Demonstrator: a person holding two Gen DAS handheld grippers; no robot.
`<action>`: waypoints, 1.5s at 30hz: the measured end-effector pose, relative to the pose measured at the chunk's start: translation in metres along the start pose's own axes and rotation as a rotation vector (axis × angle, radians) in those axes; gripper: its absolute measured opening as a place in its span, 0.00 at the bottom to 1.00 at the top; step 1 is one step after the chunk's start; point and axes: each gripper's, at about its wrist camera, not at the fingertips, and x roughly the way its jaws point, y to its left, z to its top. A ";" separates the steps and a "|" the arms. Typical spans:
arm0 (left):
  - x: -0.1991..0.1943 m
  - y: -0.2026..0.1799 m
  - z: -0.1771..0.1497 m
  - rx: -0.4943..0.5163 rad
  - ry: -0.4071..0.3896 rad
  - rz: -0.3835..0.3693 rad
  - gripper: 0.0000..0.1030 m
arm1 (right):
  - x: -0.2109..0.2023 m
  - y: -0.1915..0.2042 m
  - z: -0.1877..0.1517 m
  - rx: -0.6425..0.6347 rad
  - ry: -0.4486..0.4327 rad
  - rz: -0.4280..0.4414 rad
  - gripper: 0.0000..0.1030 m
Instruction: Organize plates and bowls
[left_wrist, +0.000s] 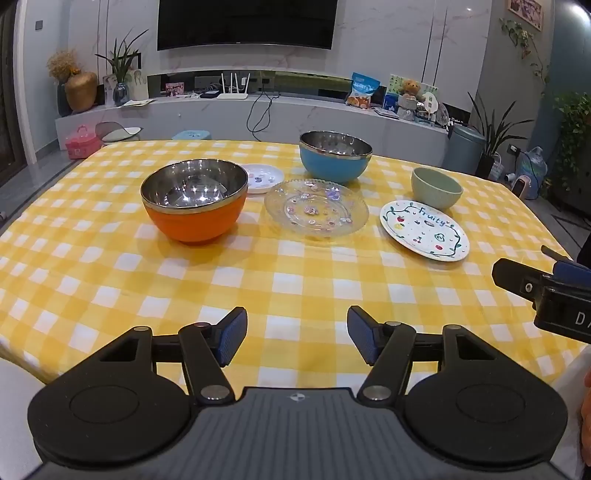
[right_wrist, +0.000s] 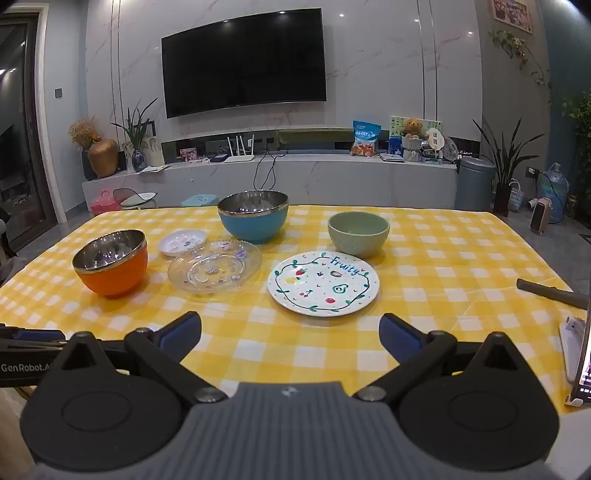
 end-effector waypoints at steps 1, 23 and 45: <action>0.000 -0.001 0.000 0.009 0.004 0.009 0.71 | 0.000 0.001 0.000 0.000 -0.003 -0.001 0.97; 0.002 0.003 -0.002 -0.027 0.016 -0.003 0.56 | 0.000 0.008 -0.001 -0.043 0.005 -0.012 0.97; 0.002 0.003 -0.002 -0.029 0.016 -0.004 0.56 | 0.001 0.009 -0.003 -0.053 0.017 -0.018 0.97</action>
